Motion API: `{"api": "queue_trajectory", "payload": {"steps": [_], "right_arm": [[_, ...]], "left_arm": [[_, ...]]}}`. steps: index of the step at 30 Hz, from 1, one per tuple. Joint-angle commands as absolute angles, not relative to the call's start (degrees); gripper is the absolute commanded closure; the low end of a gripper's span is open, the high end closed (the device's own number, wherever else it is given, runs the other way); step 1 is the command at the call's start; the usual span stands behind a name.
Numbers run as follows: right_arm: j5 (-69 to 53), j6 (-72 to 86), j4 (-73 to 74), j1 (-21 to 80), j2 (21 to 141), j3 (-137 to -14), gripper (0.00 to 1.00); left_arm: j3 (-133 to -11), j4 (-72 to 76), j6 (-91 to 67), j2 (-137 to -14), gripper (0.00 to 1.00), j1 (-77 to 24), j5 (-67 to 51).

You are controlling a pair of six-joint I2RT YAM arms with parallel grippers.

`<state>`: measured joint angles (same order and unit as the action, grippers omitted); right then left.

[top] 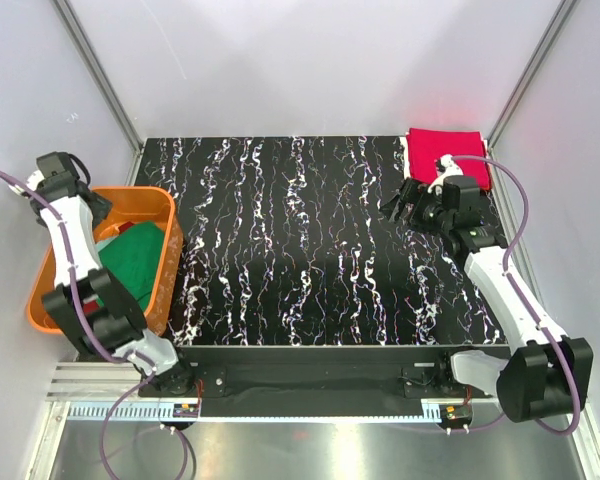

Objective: Fold and stack the t-shirts
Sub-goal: Grab the tshirt from the pile

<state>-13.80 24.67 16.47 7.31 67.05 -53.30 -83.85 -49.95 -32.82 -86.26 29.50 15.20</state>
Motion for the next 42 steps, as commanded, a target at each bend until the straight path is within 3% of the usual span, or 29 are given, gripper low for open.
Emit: {"api": "queue_trajectory", "payload": {"steps": [1,3,9,15,19,22,23,35,42], "right_arm": [[-12.6,23.1,18.5,9.1,67.2,-56.3,0.09],[-12.7,23.2,19.4,9.4,67.7,-56.9,0.1],[-11.7,22.9,21.8,10.1,66.5,-58.6,0.11],[-11.6,22.3,23.1,10.5,65.6,-59.7,0.12],[-12.1,22.6,23.1,10.6,66.1,-59.4,0.15],[-12.9,23.6,22.8,11.0,66.9,-59.2,0.18],[-13.0,23.9,22.7,11.2,67.1,-59.4,0.18],[-9.8,23.1,25.7,17.0,70.0,-62.7,0.18],[-8.4,22.1,28.6,18.9,71.4,-65.4,0.18]], "left_arm": [[-84.0,-50.5,-35.9,-88.0,0.33,29.4,13.2],[-84.4,-51.1,-38.1,-90.1,0.38,29.4,13.9],[-80.3,-48.5,-43.1,-97.2,0.37,28.7,13.8],[-75.3,-42.8,-44.1,-100.7,0.45,27.9,17.0],[-71.8,-39.6,-44.1,-100.1,0.67,27.7,18.0],[-71.5,-39.5,-43.9,-97.7,0.96,27.6,19.5],[-72.1,-40.4,-43.9,-96.7,1.0,27.5,20.0],[-80.9,-48.2,-43.9,-70.0,1.0,20.6,23.2],[-86.2,-44.0,-40.7,-57.5,1.0,19.7,19.7]]}}
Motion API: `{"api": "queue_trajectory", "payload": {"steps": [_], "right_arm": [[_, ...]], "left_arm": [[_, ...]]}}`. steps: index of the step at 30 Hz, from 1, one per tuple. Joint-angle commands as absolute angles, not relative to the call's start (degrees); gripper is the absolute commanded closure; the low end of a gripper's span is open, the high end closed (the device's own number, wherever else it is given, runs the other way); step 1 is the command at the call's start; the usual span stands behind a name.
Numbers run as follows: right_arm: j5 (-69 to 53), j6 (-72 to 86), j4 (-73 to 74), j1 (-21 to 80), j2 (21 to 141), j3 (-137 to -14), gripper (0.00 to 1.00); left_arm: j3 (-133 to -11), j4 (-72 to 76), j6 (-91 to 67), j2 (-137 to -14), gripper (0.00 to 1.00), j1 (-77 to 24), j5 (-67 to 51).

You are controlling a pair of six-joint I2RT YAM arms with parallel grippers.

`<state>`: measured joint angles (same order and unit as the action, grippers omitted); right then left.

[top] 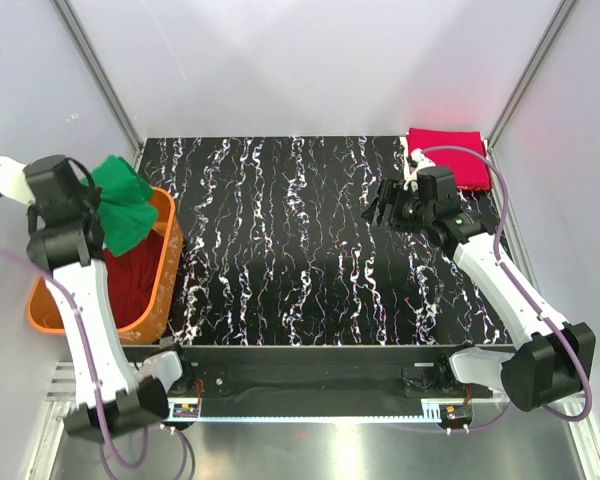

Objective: Fold and stack the t-shirts
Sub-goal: Grab the tshirt from the pile, then move the tshirt to the center of the board

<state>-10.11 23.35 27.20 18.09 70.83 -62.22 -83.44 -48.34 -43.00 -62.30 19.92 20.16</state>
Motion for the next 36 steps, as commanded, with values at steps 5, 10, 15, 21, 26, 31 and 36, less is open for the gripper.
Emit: {"api": "queue_trajectory", "payload": {"steps": [5,10,15,21,26,31,36], "right_arm": [[-7.3,22.2,30.0,19.9,71.7,-67.1,0.16],[-6.2,22.3,30.5,20.3,71.6,-67.7,0.15],[-6.0,21.6,31.7,20.6,72.1,-68.0,0.15],[-5.9,22.0,32.3,21.3,72.0,-66.2,0.15],[-6.8,21.2,33.6,24.0,71.2,-64.3,0.14],[-13.4,25.1,29.5,25.5,72.2,-56.6,0.33],[-16.8,28.1,23.7,27.1,76.3,-48.7,0.49]], "left_arm": [[-91.5,-36.8,-38.1,-53.3,1.0,19.6,7.8],[-96.5,-36.0,-42.4,-56.8,1.0,15.6,-15.0],[-86.7,-33.2,-45.4,-56.3,1.0,-9.1,-13.6],[-80.2,-34.0,-41.2,-65.6,0.49,-27.2,-9.4],[-74.6,-36.6,-36.7,-64.3,0.19,-27.3,-0.1],[-61.3,-27.5,-38.8,-63.5,0.46,-30.0,-5.9],[-50.6,-17.5,-41.0,-71.3,0.54,-40.6,-6.9]]}}
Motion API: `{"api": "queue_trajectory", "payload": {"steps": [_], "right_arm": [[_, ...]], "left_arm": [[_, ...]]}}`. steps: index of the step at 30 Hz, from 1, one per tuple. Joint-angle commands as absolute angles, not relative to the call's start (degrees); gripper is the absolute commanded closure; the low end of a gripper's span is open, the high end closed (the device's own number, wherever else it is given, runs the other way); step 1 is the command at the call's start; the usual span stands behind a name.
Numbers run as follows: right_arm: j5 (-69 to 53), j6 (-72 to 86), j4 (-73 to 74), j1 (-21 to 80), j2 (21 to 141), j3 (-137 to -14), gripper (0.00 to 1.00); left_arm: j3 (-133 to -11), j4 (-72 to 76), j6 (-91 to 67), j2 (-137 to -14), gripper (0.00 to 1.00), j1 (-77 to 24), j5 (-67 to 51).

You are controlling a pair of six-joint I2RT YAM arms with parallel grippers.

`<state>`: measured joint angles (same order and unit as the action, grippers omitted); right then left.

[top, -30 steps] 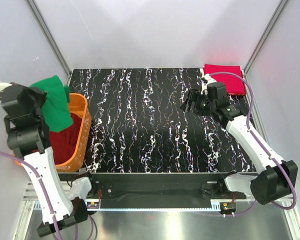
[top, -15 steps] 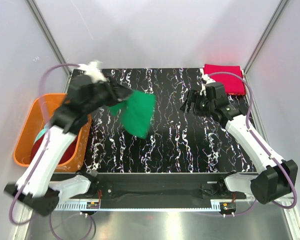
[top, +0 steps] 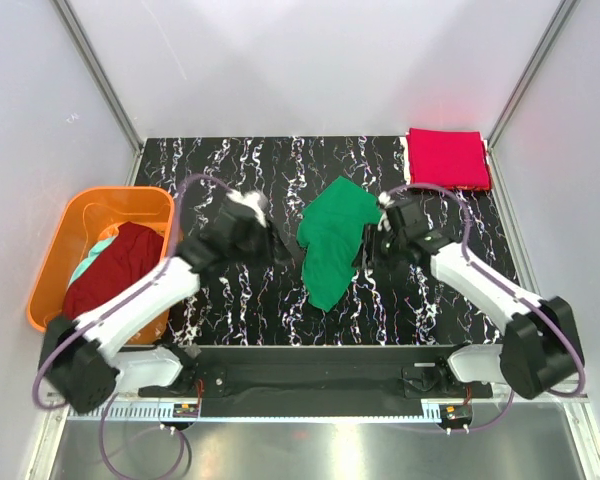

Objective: Fold and stack the t-shirts
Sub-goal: Move the tshirt to the center of the board, then flatten the tshirt out

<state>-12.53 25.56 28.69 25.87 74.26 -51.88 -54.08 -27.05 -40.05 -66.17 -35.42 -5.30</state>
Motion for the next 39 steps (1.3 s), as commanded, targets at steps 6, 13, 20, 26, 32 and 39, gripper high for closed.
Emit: {"api": "queue_trajectory", "payload": {"steps": [6,13,20,26,32,39], "right_arm": [[-20.3,34.4,15.1,30.8,79.5,-42.6,0.43],[-17.9,32.3,17.3,31.3,78.6,-42.0,0.39],[-18.1,33.2,16.9,31.3,76.4,-39.9,0.41],[-16.4,32.7,19.4,31.5,74.0,-40.5,0.42],[-13.0,30.9,23.3,31.4,72.2,-45.1,0.42],[-8.1,31.3,27.2,31.3,67.4,-47.6,0.41]], "left_arm": [[-46.5,-5.5,-42.1,-83.6,0.53,-46.4,-8.3],[-45.9,-0.8,-44.9,-90.5,0.6,-48.9,-5.5],[-47.6,-0.9,-44.9,-94.8,0.92,-49.0,-4.4],[-60.5,-23.2,-40.6,-81.0,1.0,-55.5,15.2],[-83.7,-43.8,-36.3,-67.4,1.0,-67.7,39.8],[-88.0,-35.8,-25.8,-60.9,1.0,-67.7,34.2]]}}
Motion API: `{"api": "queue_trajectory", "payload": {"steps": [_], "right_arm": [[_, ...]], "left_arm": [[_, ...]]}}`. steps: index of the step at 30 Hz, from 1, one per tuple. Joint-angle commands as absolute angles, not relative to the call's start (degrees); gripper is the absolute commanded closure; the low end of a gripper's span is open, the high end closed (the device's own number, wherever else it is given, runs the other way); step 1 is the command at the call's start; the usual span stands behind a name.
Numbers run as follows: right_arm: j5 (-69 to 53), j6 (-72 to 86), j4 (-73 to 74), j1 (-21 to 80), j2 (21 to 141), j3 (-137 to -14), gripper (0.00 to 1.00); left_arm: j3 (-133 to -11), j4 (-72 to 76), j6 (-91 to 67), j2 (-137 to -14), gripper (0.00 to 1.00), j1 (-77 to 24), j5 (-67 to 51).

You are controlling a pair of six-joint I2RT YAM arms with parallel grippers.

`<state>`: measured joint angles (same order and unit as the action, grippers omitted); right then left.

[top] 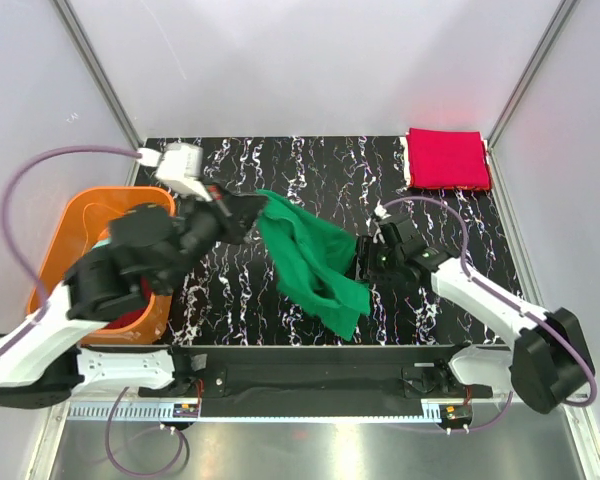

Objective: Fold and stack the t-shirts
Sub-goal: Flatten the tshirt out

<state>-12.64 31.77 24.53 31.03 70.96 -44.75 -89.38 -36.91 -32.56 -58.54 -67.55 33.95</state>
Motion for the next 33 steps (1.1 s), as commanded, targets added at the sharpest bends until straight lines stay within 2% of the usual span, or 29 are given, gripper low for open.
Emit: {"api": "queue_trajectory", "payload": {"steps": [1,8,9,11,13,18,20,25,30,33], "right_arm": [[-7.5,31.2,28.2,31.3,66.3,-47.8,0.41],[-7.4,29.5,32.7,31.3,64.8,-50.6,0.41],[-12.5,28.3,33.0,31.3,62.6,-50.3,0.41],[-23.6,25.3,29.9,31.4,59.7,-48.2,0.39],[-28.5,24.3,28.6,31.5,55.4,-46.2,0.36],[-31.4,24.3,24.0,31.6,43.8,-40.3,0.27],[-29.0,24.0,24.0,31.6,43.4,-40.7,0.26],[-27.2,21.8,23.6,31.8,50.8,-43.2,0.32],[-30.8,23.5,17.3,33.0,54.8,-45.1,0.36],[-29.9,25.0,15.6,34.1,56.3,-45.6,0.46]], "left_arm": [[-87.5,-34.6,-25.3,-61.5,1.0,-67.8,33.1],[-92.7,-33.6,-24.8,-77.5,1.0,-67.5,25.2],[-92.8,-32.6,-25.0,-80.7,1.0,-67.0,21.7],[-91.8,-32.3,-26.1,-82.3,1.0,-65.4,20.1],[-89.9,-31.4,-27.8,-82.2,1.0,-62.9,16.1],[-86.5,-28.2,-29.0,-78.5,1.0,-60.2,10.9],[-86.2,-28.3,-29.0,-77.7,1.0,-59.7,9.8],[-85.5,-28.6,-29.8,-76.2,1.0,-59.5,8.4],[-84.6,-28.4,-30.4,-75.1,1.0,-59.3,8.1],[-84.6,-28.2,-30.2,-74.8,1.0,-59.2,7.6]]}}
